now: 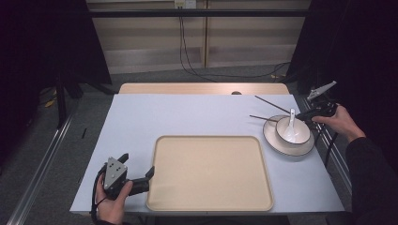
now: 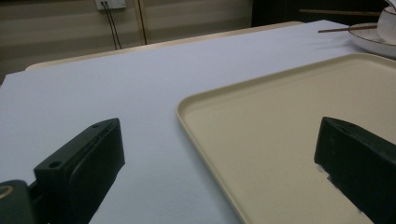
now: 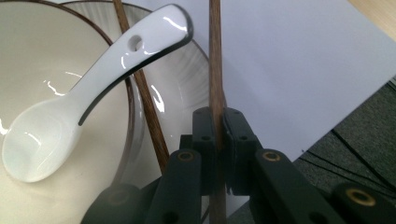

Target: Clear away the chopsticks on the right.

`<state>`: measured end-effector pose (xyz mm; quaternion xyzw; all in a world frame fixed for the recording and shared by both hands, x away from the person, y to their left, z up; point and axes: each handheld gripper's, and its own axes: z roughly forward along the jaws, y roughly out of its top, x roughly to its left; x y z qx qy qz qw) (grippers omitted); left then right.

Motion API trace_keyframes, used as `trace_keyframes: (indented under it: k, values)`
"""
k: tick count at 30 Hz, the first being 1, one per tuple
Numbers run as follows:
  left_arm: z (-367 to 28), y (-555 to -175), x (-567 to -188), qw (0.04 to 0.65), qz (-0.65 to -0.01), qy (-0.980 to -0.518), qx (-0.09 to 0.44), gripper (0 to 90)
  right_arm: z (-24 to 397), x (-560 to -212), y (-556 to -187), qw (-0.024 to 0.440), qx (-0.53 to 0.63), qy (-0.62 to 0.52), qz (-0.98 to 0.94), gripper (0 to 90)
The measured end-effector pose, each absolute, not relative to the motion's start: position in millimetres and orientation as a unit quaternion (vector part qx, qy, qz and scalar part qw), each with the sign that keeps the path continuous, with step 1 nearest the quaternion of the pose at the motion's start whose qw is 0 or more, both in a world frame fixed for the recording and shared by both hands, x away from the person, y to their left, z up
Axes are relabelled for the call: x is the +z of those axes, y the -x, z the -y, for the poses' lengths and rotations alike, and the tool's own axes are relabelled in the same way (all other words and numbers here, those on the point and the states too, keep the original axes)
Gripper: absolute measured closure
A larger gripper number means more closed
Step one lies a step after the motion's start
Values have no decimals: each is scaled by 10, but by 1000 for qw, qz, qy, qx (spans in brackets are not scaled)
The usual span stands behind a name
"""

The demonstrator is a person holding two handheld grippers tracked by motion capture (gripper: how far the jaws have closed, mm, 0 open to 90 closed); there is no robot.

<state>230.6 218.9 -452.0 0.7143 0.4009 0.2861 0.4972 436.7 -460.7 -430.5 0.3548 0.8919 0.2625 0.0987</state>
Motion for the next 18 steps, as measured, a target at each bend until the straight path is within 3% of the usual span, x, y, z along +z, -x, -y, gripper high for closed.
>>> trace_keyframes:
  k: [9, 18]
  values:
    - [-2202, -2290, -4508, 514, -398, -704, 287, 16, 4668, -4071, -4273, 122, 314, -415, -845, 845]
    - [-2199, -2278, -4503, 518, -403, -696, 290, 17, 4634, -3924, -4116, 116, 343, -431, -827, 845]
